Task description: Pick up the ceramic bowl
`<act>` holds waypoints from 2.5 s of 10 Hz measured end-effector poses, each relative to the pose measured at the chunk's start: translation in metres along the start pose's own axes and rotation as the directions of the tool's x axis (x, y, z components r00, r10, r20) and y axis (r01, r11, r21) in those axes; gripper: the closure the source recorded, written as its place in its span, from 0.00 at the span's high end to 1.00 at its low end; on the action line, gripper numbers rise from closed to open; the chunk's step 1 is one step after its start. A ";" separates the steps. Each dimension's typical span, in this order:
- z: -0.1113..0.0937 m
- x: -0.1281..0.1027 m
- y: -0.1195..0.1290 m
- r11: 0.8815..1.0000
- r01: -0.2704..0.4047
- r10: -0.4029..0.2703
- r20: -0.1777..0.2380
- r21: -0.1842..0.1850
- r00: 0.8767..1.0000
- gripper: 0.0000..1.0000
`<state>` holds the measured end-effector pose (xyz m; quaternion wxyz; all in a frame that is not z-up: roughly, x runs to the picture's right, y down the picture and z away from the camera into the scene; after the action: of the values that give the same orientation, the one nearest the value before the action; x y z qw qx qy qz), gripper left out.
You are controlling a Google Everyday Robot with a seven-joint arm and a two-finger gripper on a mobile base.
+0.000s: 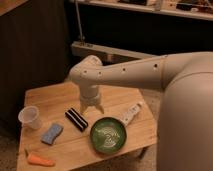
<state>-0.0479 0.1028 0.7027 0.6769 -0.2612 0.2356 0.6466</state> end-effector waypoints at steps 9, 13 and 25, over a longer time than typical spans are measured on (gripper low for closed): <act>-0.003 0.013 -0.167 1.000 -0.001 0.001 0.002 -0.002 1.000 0.65; -0.004 0.040 -0.221 1.000 -0.006 0.006 -0.001 -0.003 1.000 0.65; 0.073 0.098 -0.194 0.955 -0.094 0.092 -0.022 -0.280 0.996 0.65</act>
<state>0.1494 0.2198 0.7028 0.6008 -0.3461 0.1566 0.7034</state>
